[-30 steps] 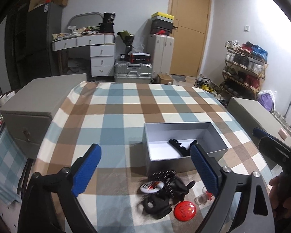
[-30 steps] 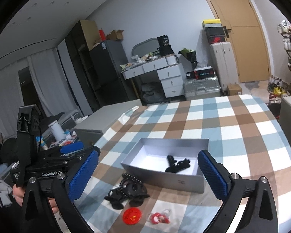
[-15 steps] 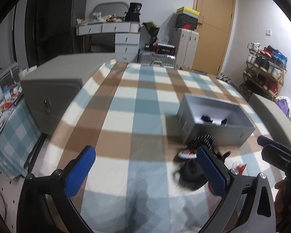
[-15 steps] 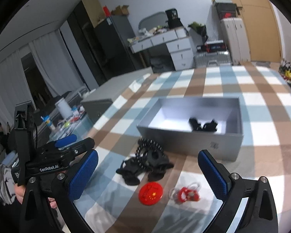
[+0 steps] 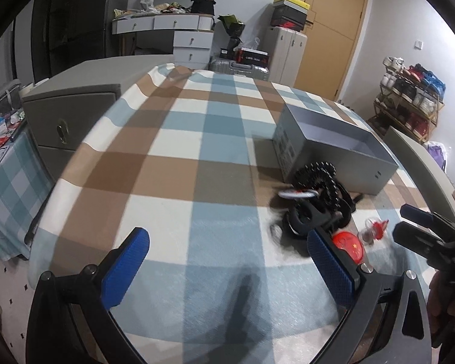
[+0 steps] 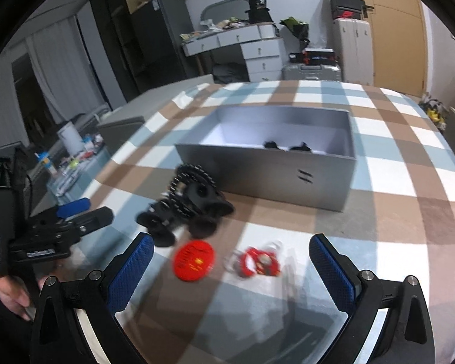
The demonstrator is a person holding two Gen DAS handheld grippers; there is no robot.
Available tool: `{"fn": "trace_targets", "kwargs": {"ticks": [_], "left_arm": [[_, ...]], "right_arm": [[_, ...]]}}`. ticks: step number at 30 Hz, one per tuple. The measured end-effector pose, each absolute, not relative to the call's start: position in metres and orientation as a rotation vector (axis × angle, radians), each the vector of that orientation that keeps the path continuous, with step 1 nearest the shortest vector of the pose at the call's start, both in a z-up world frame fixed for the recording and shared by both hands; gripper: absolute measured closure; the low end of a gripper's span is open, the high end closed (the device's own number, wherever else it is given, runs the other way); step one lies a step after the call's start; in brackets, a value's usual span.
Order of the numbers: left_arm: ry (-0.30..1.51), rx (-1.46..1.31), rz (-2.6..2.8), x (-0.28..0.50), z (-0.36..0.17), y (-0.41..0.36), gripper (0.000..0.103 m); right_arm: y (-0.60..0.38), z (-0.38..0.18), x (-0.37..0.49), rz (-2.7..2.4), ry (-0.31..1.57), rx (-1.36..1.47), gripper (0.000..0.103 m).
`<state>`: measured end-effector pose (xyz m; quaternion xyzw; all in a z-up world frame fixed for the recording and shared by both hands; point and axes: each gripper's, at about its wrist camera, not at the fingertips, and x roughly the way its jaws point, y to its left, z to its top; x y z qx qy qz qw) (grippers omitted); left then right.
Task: Organize jewelry
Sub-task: 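Withdraw both tools from the box back toward the remaining items, then grasp a red-and-clear pacifier trinket with the right tool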
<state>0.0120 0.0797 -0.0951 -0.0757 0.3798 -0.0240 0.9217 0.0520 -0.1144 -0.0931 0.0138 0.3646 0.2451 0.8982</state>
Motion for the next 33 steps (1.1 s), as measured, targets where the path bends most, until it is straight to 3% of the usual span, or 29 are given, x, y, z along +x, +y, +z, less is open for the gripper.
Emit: {"fn": "trace_targets", "kwargs": {"ticks": [4,15,19,21,25,31,33], "left_arm": [[0.789,-0.139,-0.07,0.007,-0.098,0.07,0.002],[0.82,-0.096,-0.147,0.002,-0.1,0.046,0.002],[0.822,-0.081,-0.165,0.002,-0.1,0.039,0.002],[0.828,-0.074,-0.175,0.001,-0.1,0.035,0.002],[0.839,-0.057,-0.186,0.001,-0.101,0.029,0.002],[0.858,-0.049,-0.205,0.003,-0.103,0.021,0.002],[0.857,-0.038,-0.215,0.003,-0.102,0.016,0.002]], "right_arm": [[-0.12,-0.101,0.057,0.476,0.774,0.037,0.003],[-0.117,-0.116,0.061,0.471,0.836,0.041,0.045],[-0.12,-0.116,0.059,0.479,0.831,0.037,0.052],[-0.123,-0.116,0.057,0.487,0.828,0.049,0.073],[-0.129,-0.118,0.056,0.503,0.838,0.079,0.076],[-0.142,-0.115,0.047,0.545,0.815,0.125,0.093],[-0.146,-0.114,0.047,0.535,0.811,0.131,0.094]]}}
